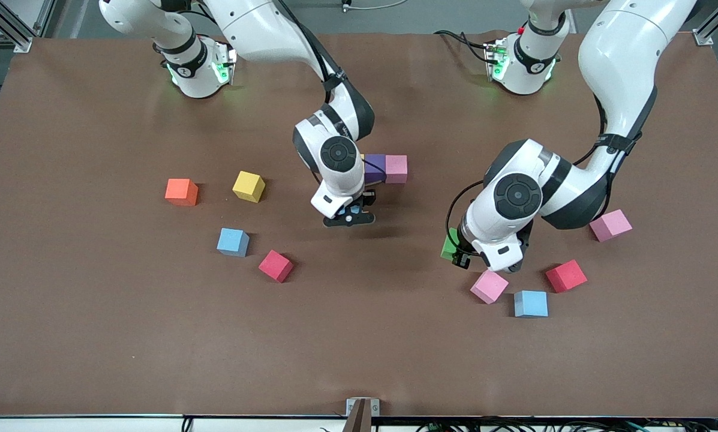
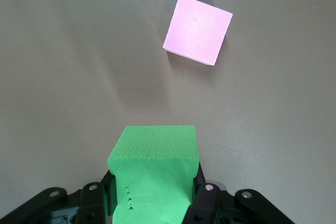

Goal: Arrange 11 blocks into digit 3

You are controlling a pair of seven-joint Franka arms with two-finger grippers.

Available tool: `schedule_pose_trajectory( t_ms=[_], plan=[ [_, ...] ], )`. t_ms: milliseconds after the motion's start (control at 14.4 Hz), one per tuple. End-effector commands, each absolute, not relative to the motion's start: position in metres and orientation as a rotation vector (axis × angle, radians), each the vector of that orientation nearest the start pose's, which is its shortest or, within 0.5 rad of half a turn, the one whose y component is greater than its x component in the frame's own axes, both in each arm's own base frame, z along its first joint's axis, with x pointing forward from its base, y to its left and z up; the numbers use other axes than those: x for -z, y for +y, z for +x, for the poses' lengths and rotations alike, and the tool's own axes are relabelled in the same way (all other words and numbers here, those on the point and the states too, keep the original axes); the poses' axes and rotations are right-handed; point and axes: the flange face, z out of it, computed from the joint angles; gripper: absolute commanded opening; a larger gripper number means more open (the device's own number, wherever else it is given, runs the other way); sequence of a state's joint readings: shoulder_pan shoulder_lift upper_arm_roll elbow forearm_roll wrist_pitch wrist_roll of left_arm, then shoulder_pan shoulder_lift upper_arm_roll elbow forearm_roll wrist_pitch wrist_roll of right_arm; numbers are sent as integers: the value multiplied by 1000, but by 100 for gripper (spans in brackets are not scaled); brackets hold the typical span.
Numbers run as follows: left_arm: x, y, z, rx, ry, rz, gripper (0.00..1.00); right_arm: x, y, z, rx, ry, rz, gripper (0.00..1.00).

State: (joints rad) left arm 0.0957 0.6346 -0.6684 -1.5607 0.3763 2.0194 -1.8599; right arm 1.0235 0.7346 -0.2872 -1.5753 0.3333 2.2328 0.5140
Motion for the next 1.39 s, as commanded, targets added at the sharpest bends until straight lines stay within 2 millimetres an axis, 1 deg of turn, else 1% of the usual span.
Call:
schedule_pose_trajectory(
  t_ms=[0,208,554,832,1317],
  plan=[
    [-338,-287,623,-65,-1806,-2530,15,-225,494,483,-87,-114,-3113,2],
    [-348,-282,624,-43,-1823,-2526,15,-225,495,483,-79,-114,-3110,2],
    [-353,-281,624,-37,-1832,-2525,15,-225,495,483,-83,-114,-3112,2],
    [-353,-279,625,-36,-1833,-2520,15,-224,495,482,-83,-116,-3112,2],
    [-351,-281,623,-40,-1832,-2515,15,-222,496,482,-84,-126,-3112,3]
  ],
)
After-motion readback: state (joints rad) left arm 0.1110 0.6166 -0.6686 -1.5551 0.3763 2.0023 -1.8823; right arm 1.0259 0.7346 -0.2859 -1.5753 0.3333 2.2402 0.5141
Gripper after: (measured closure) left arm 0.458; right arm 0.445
